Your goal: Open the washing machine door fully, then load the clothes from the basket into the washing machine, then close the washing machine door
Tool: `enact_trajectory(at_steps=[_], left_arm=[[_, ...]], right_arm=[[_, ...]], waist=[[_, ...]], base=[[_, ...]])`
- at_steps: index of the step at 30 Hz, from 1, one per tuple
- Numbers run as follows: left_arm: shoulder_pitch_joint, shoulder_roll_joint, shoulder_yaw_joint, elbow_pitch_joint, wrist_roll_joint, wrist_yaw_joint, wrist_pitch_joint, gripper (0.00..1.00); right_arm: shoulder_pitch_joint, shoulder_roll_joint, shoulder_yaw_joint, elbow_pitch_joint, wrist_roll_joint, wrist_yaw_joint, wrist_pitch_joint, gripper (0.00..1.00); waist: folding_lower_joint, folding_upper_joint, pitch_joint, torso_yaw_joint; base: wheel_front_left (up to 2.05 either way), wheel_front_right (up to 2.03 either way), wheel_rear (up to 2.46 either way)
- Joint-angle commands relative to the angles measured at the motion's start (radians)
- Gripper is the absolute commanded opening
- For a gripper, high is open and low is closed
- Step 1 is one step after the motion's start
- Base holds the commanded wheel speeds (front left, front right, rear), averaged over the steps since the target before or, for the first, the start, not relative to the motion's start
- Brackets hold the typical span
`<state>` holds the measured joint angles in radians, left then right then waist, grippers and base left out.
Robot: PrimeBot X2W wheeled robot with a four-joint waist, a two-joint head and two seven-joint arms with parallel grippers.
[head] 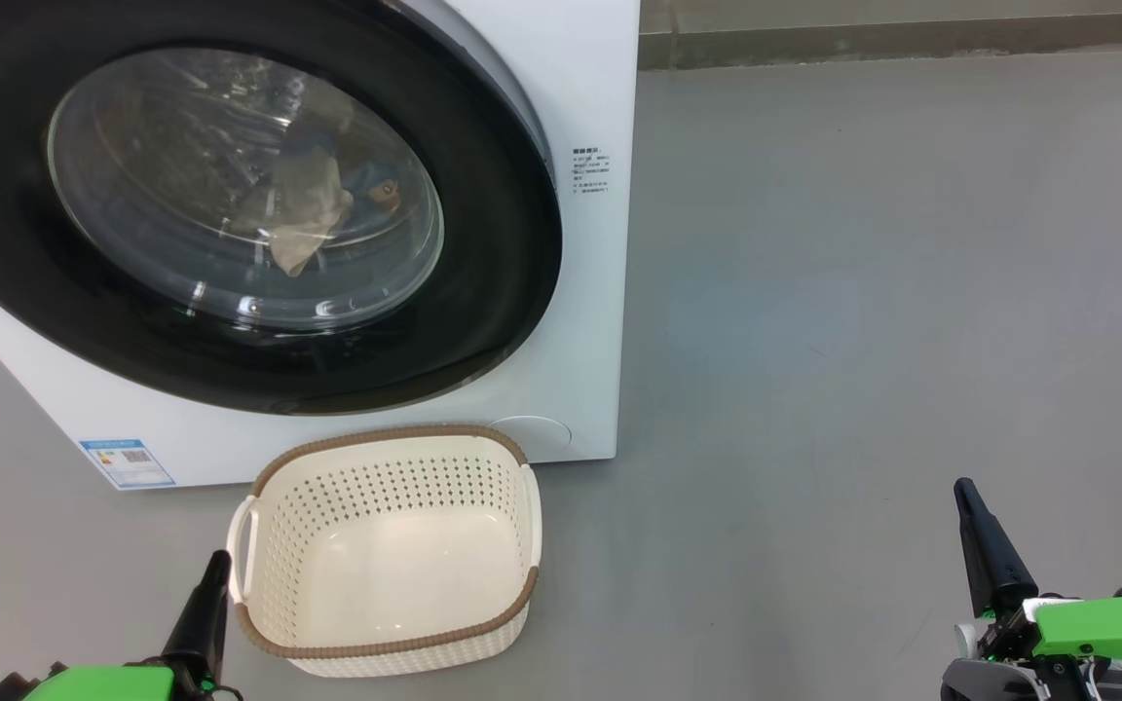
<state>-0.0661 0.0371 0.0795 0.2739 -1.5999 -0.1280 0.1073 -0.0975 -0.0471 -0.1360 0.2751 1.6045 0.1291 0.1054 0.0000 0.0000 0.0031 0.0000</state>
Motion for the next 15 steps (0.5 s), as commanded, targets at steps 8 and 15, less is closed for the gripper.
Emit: enact_trajectory(at_steps=[8, 15], left_arm=[[-0.042, 0.013, 0.034, -0.029, -0.009, -0.003, 0.006, 0.00], [-0.042, 0.013, 0.034, -0.029, -0.009, -0.003, 0.006, 0.00]], right_arm=[[-0.010, -0.003, 0.023, -0.030, 0.004, 0.002, 0.008, 0.00], [-0.010, -0.003, 0.023, -0.030, 0.004, 0.002, 0.008, 0.00]], waist=[[0.0000, 0.0000, 0.000, 0.000], [0.0000, 0.0000, 0.000, 0.000]], base=[[0.00, 0.00, 0.00], [0.00, 0.00, 0.00]])
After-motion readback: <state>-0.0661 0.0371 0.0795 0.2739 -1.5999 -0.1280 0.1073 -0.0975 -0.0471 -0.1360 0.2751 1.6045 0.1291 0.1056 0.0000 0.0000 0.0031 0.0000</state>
